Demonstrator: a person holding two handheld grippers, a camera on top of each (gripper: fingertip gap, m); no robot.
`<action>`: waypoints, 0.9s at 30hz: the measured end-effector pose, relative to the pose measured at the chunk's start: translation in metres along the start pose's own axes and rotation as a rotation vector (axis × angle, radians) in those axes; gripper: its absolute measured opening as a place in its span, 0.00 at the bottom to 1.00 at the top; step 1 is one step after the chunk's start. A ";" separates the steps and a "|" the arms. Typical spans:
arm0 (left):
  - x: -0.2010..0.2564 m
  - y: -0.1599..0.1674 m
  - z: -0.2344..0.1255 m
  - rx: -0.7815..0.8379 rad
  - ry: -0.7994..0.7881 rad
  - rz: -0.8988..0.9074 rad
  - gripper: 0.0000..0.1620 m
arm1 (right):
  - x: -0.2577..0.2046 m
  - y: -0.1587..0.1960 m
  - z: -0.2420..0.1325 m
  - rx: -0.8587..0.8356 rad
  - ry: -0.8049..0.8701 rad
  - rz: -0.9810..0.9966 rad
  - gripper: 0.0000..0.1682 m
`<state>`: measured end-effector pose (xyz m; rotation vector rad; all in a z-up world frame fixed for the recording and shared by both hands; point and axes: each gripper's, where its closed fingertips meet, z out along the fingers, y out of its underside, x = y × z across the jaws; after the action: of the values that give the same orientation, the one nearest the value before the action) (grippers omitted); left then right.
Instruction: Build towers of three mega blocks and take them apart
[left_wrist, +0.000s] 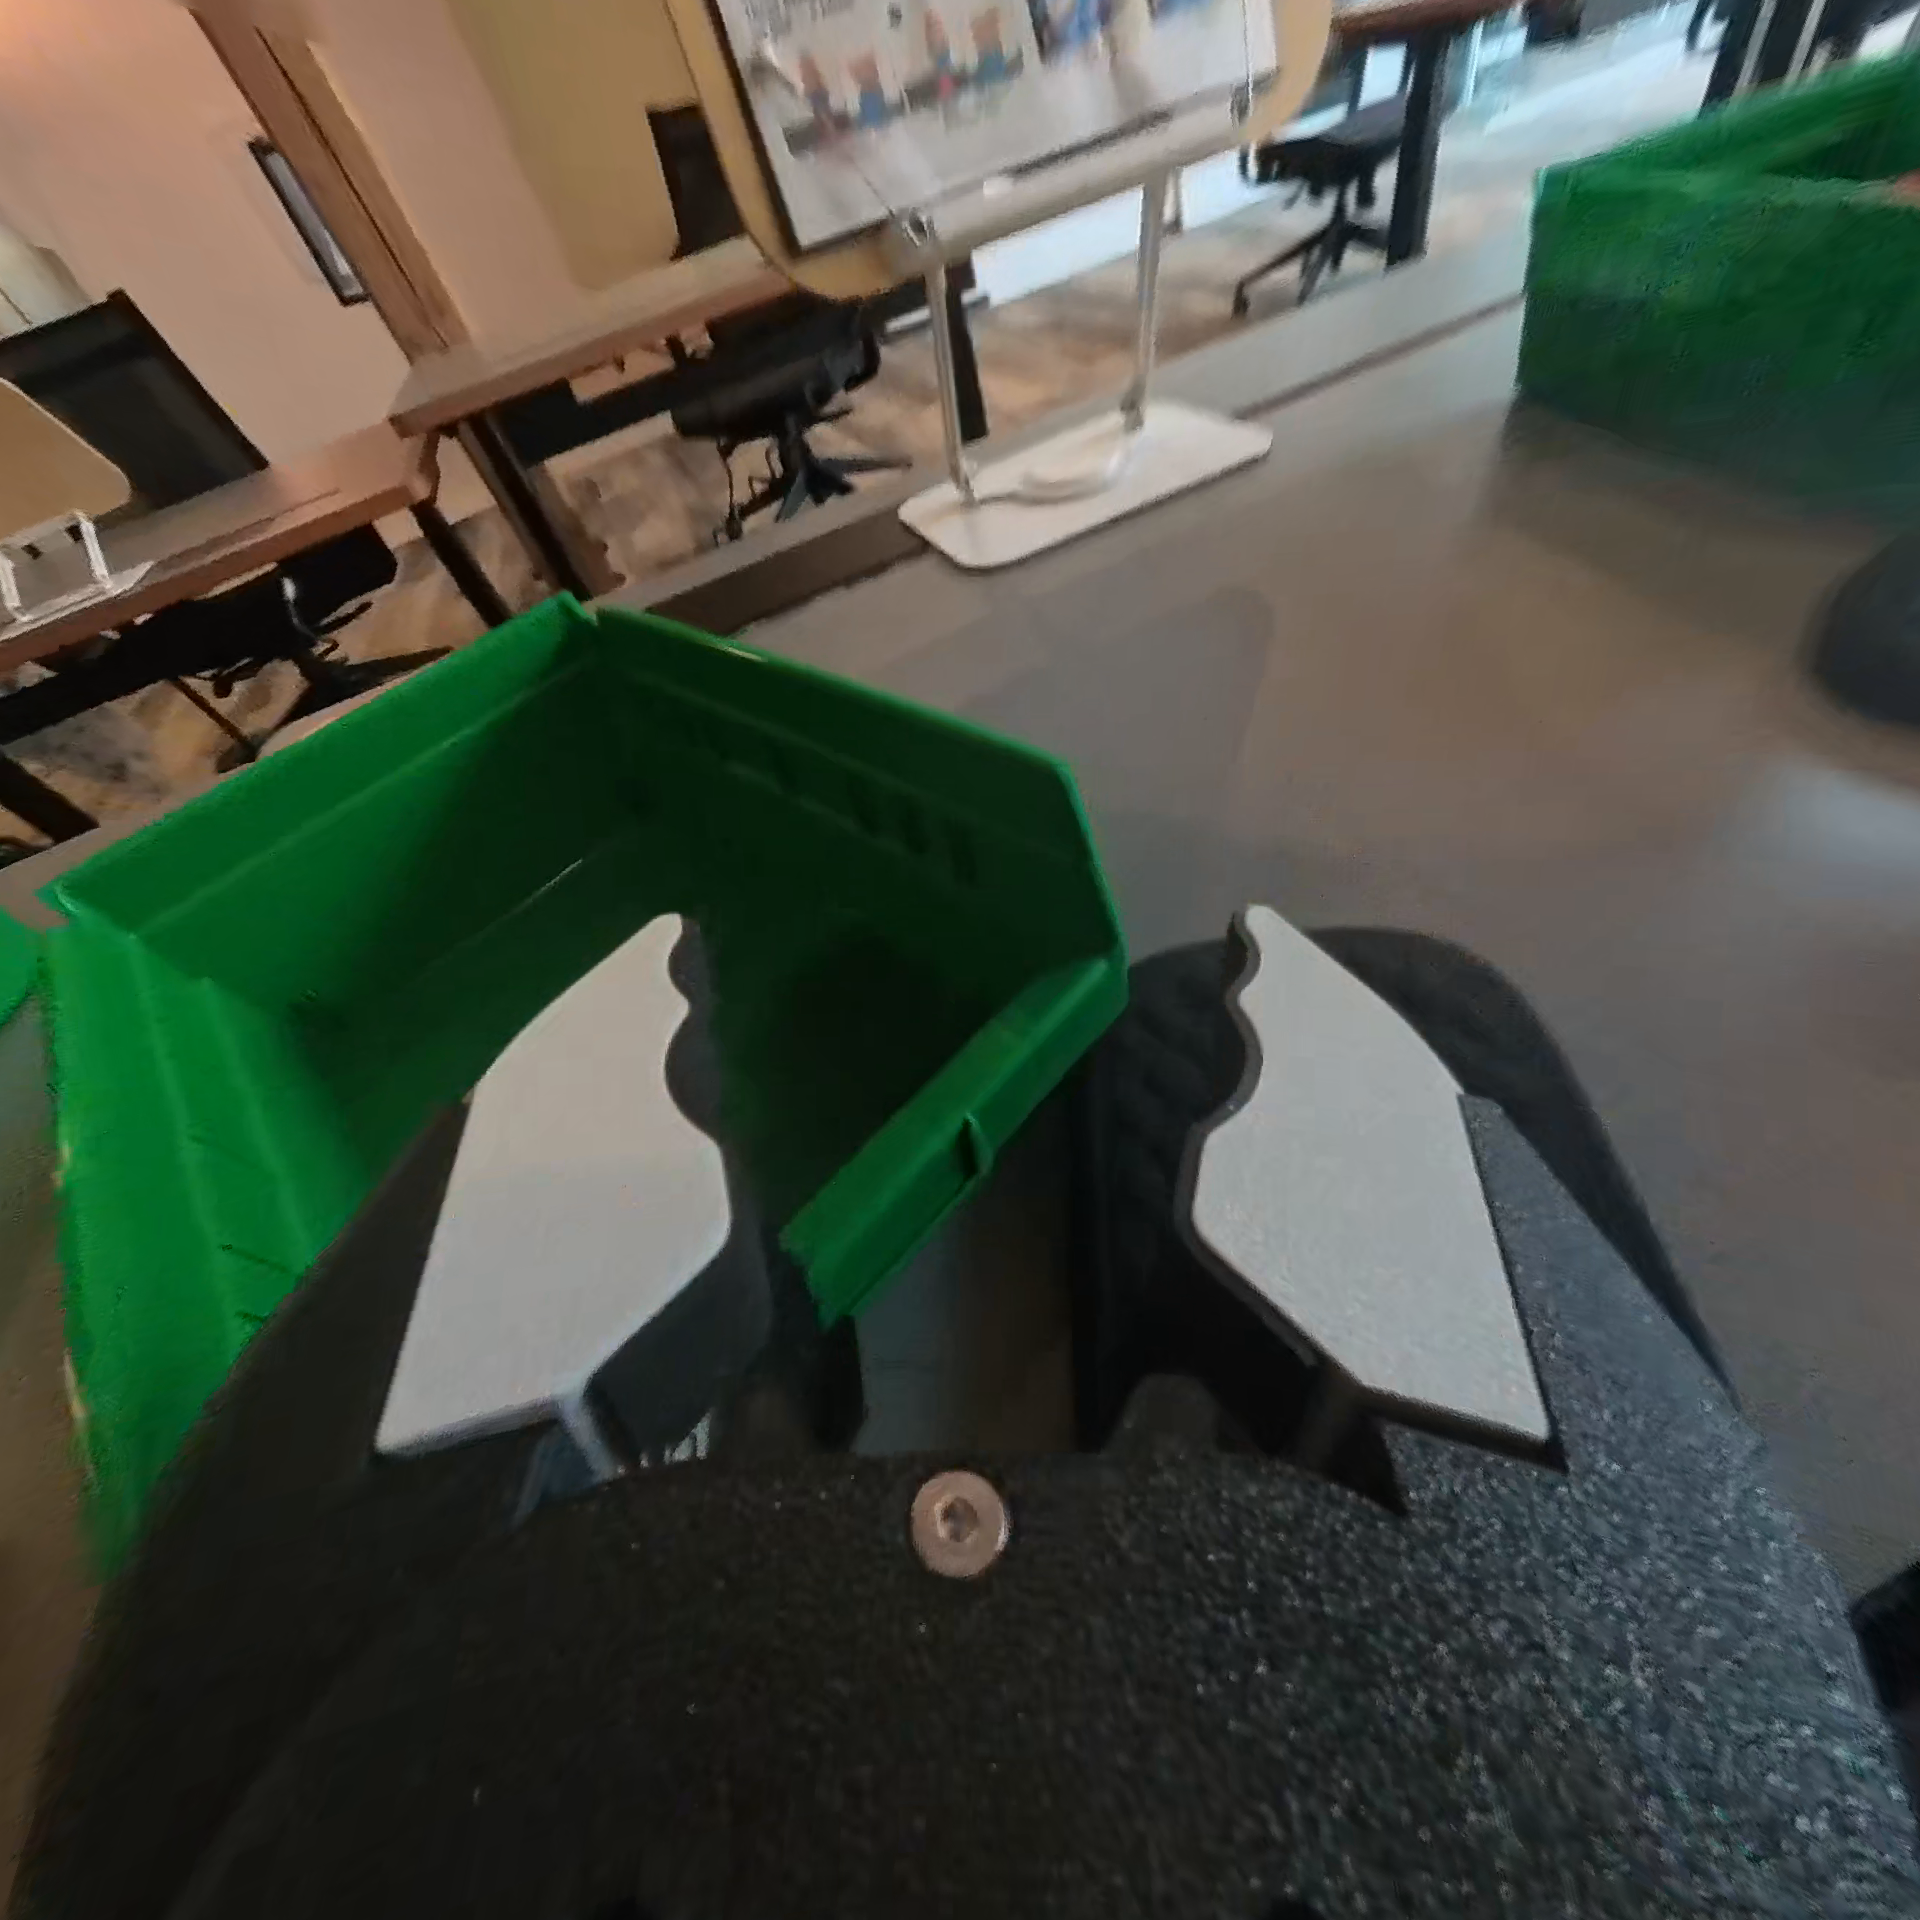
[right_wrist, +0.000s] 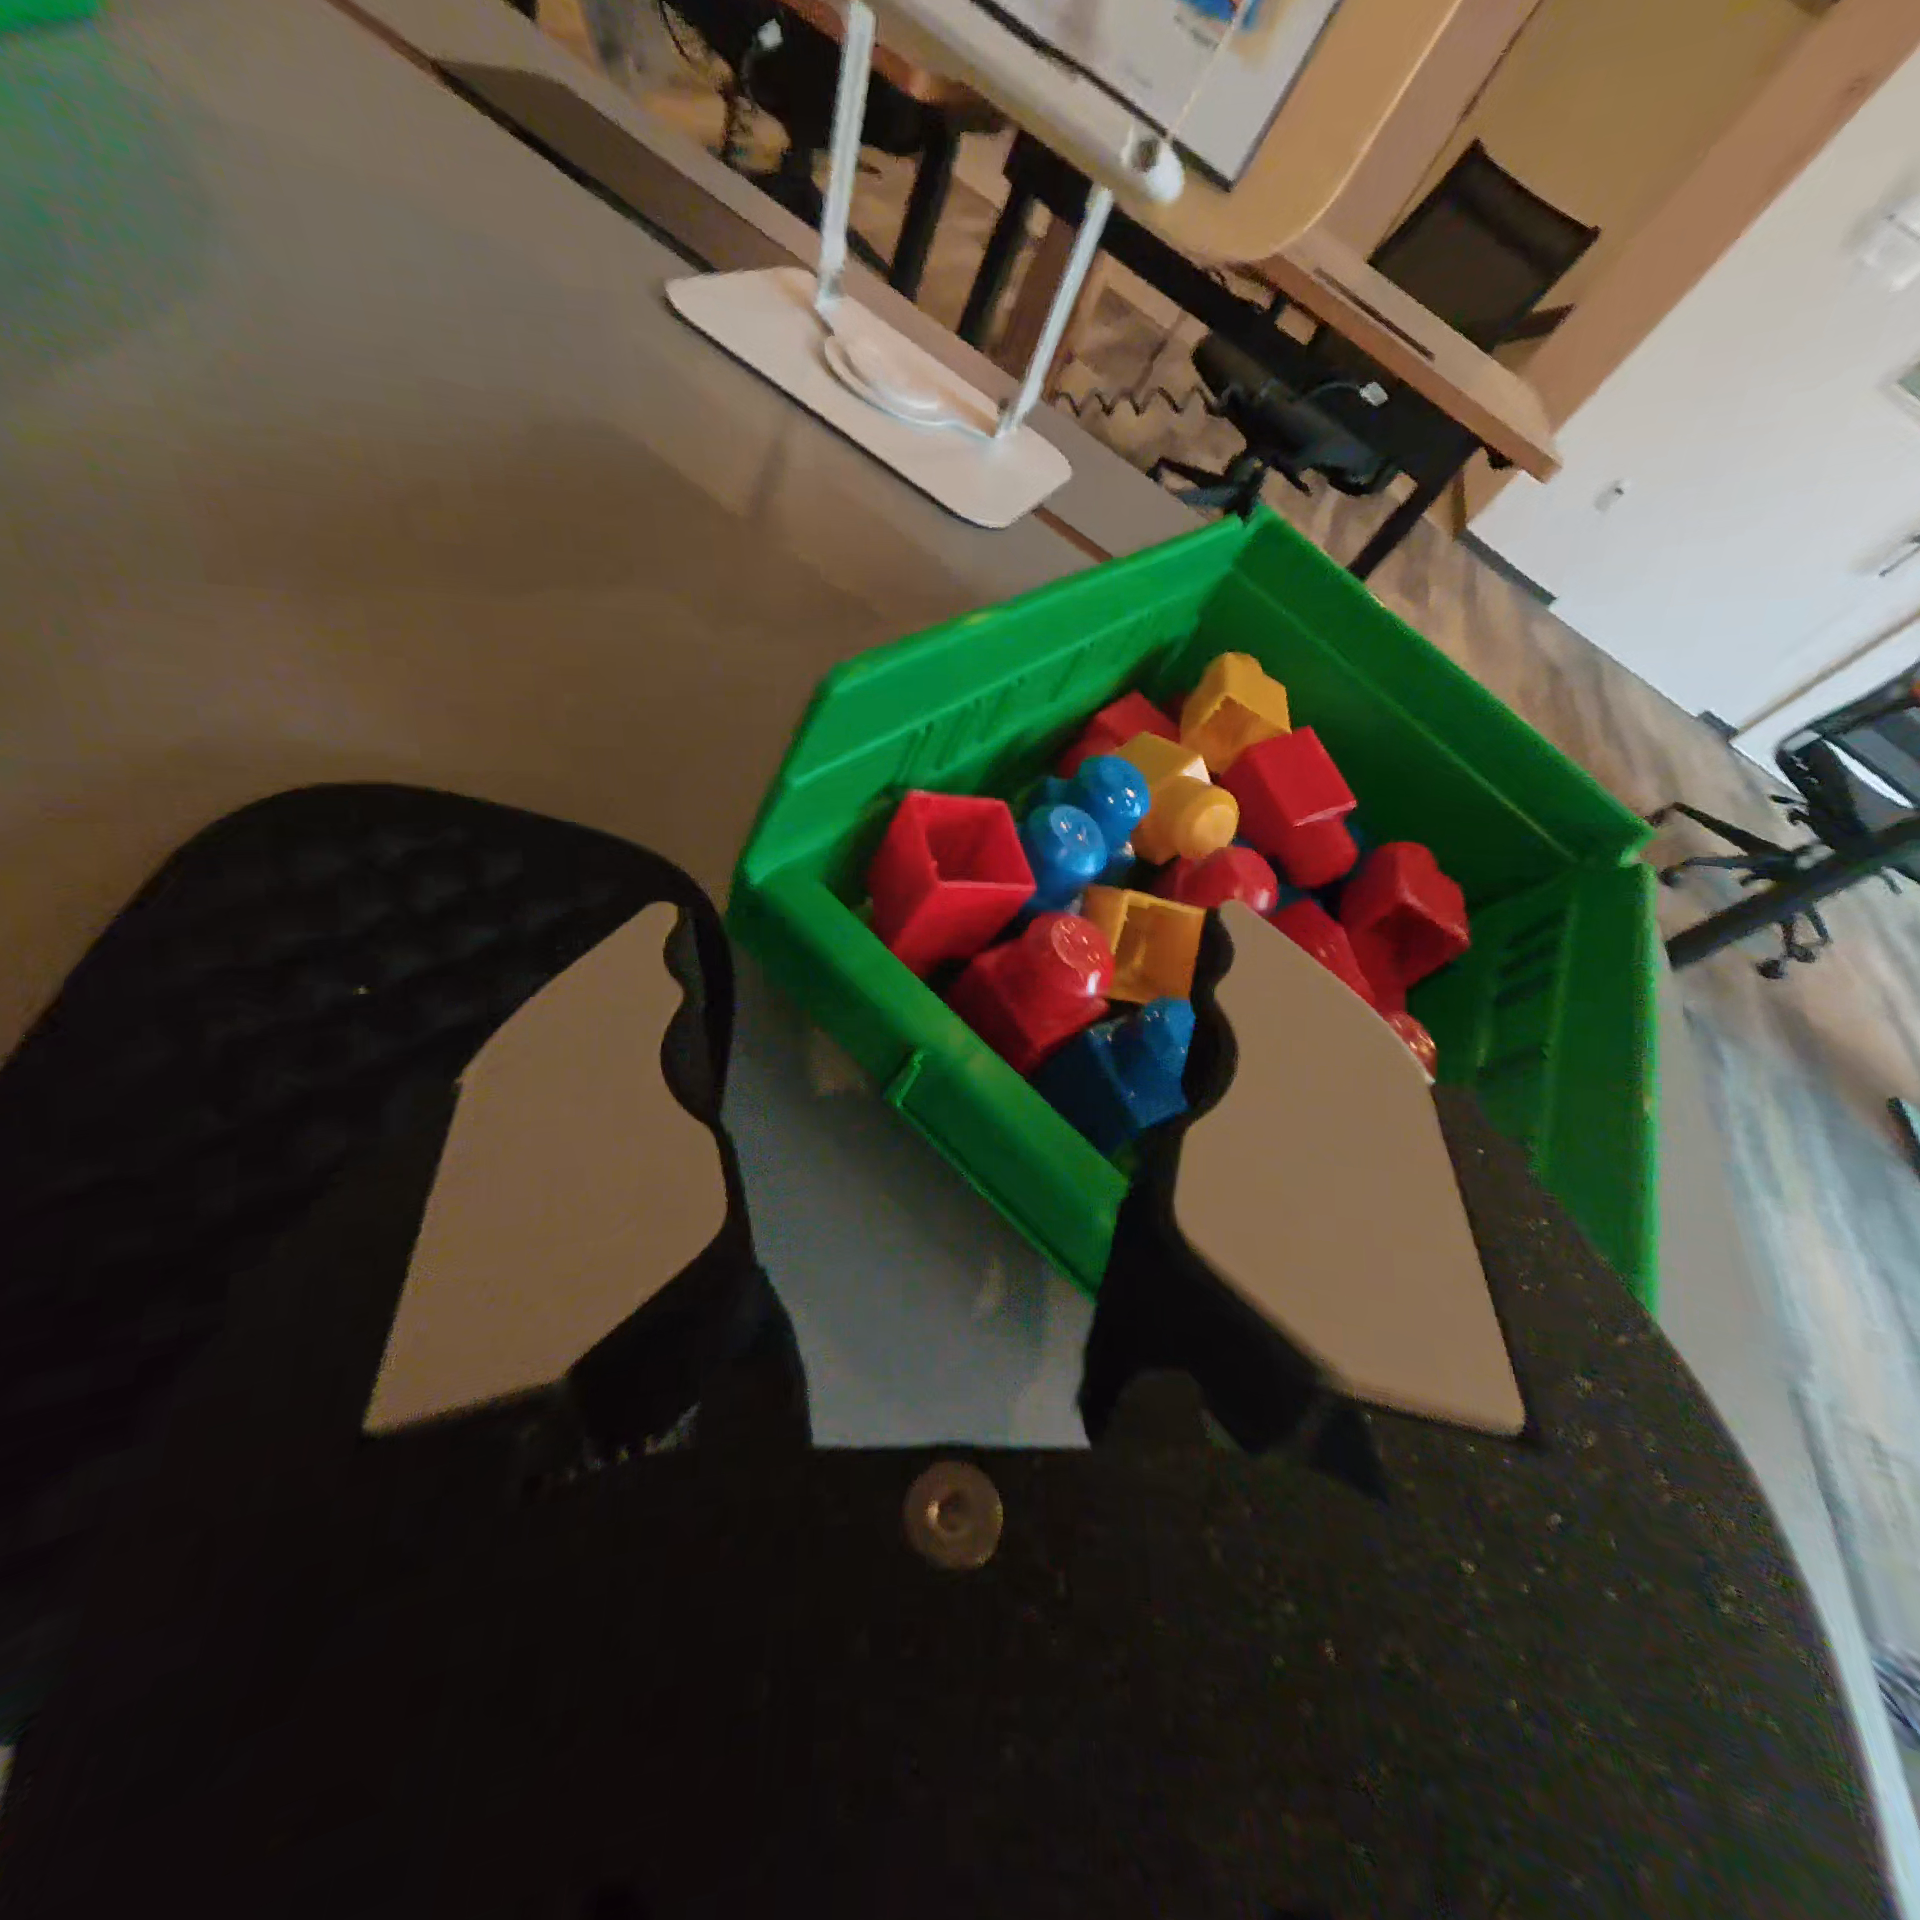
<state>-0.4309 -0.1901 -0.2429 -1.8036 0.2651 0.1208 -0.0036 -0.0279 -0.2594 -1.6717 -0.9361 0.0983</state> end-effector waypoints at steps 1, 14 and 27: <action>0.003 0.004 0.002 -0.022 -0.004 0.022 0.58 | 0.002 0.004 -0.001 -0.018 0.025 -0.006 0.54; 0.017 0.009 0.064 -0.091 -0.198 0.011 0.52 | -0.024 -0.013 0.043 -0.068 0.099 0.022 0.52; 0.012 0.029 0.090 -0.200 -0.189 0.067 0.24 | -0.021 -0.008 0.075 -0.199 0.150 -0.069 0.11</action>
<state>-0.4214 -0.1109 -0.2953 -1.9661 0.1833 0.3742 -0.0610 0.0181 -0.2866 -1.7997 -0.9122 -0.1703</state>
